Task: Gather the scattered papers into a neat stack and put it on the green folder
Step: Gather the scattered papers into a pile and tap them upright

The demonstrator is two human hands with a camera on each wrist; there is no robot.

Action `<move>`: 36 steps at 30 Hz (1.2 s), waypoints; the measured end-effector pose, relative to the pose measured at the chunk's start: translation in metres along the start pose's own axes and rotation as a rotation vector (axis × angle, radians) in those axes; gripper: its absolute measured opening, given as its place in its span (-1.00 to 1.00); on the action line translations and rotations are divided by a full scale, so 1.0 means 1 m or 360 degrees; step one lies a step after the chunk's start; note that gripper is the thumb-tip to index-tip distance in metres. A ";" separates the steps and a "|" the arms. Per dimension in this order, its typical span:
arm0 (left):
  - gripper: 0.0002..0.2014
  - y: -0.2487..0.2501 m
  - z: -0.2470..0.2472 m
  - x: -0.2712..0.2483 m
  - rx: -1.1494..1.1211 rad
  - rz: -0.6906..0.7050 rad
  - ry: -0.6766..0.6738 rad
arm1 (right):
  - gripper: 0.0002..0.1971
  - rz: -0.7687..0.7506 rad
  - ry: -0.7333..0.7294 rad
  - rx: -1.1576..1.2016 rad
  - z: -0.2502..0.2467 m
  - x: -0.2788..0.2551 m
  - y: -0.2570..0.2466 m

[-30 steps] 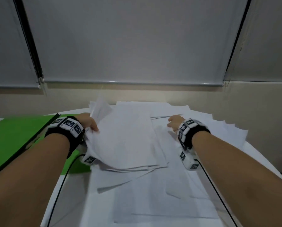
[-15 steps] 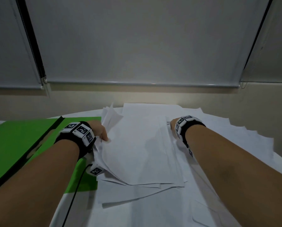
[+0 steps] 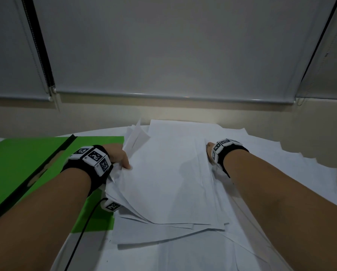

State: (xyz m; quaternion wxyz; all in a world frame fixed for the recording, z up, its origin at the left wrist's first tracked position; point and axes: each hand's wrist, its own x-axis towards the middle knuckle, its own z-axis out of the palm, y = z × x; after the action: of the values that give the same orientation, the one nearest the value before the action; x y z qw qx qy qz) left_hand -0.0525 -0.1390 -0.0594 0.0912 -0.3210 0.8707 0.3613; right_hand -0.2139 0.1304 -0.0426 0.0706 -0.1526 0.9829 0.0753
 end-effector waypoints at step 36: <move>-0.33 0.033 0.082 -0.144 -0.0002 0.0076 0.0202 | -0.10 -0.0517 0.1491 0.3314 -0.094 -0.174 0.132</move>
State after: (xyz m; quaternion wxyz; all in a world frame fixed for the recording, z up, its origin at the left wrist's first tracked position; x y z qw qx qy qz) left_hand 0.0323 0.0058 -0.0432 0.0271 -0.3226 0.8819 0.3428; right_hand -0.1018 0.2891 0.0940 -0.2005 -0.1581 0.4676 -0.8463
